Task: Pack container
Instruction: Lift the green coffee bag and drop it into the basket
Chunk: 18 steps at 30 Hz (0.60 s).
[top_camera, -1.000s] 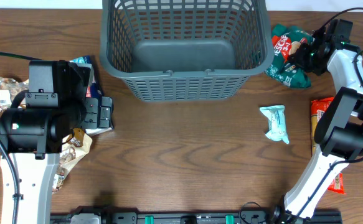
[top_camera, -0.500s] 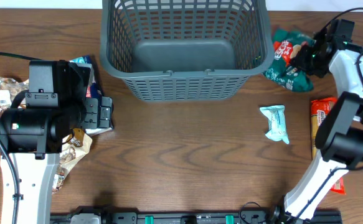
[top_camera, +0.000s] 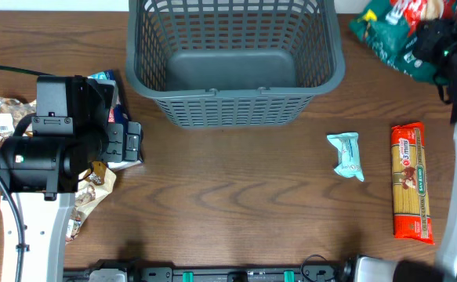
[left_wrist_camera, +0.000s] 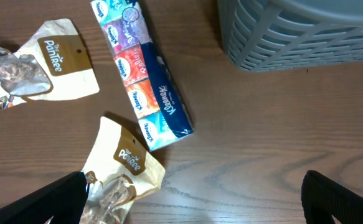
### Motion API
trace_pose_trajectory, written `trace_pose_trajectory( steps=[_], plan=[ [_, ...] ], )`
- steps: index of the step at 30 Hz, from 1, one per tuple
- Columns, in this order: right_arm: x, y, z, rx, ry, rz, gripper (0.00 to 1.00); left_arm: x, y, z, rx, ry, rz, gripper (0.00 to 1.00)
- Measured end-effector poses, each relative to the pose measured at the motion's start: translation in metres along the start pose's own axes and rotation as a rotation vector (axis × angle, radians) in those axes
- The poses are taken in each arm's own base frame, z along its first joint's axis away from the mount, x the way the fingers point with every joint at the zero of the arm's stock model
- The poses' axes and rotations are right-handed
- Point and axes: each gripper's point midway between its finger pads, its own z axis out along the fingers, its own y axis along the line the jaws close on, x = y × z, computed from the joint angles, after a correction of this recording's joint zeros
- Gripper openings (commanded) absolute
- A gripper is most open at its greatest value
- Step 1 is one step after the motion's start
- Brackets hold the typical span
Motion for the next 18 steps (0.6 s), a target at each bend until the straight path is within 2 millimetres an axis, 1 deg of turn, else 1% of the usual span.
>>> trace_pose_trajectory(
  steps=[1, 2, 3, 4, 7, 8, 11, 13, 14, 16, 18],
  plan=[
    [-0.008, 0.011, -0.010, -0.020, -0.039, -0.027, 0.01, 0.000, 0.000, 0.000, 0.000, 0.000, 0.000, 0.99],
    [-0.017, 0.027, -0.021, -0.049, -0.083, -0.064, 0.01, 0.000, 0.000, 0.000, 0.000, 0.000, 0.000, 0.99],
    [-0.023, 0.040, -0.028, -0.078, -0.114, -0.099, 0.01, 0.000, 0.000, 0.000, 0.000, 0.000, 0.000, 0.98],
    [-0.027, 0.058, -0.036, -0.115, -0.143, -0.148, 0.01, 0.000, 0.000, 0.000, 0.000, 0.000, 0.000, 0.99],
    [-0.025, 0.112, -0.051, -0.243, -0.194, -0.307, 0.01, 0.000, 0.000, 0.000, 0.000, 0.000, 0.000, 0.99],
    [-0.020, 0.135, -0.056, -0.301, -0.206, -0.377, 0.01, 0.000, 0.000, 0.000, 0.000, 0.000, 0.000, 0.99],
    [-0.003, 0.196, -0.063, -0.466, -0.243, -0.561, 0.01, 0.000, 0.000, 0.000, 0.000, 0.000, 0.000, 0.99],
    [0.012, 0.231, -0.063, -0.563, -0.262, -0.669, 0.01, 0.000, 0.000, 0.000, 0.000, 0.000, 0.000, 0.99],
    [0.021, 0.245, -0.061, -0.602, -0.264, -0.715, 0.01, 0.000, 0.000, 0.000, 0.000, 0.000, 0.000, 0.99],
    [0.039, 0.265, -0.053, -0.657, -0.250, -0.782, 0.01, 0.000, 0.000, 0.000, 0.000, 0.001, 0.000, 0.99],
    [0.066, 0.280, -0.034, -0.702, -0.199, -0.847, 0.01, 0.000, 0.000, 0.000, 0.000, 0.002, 0.000, 0.99]
  ],
)
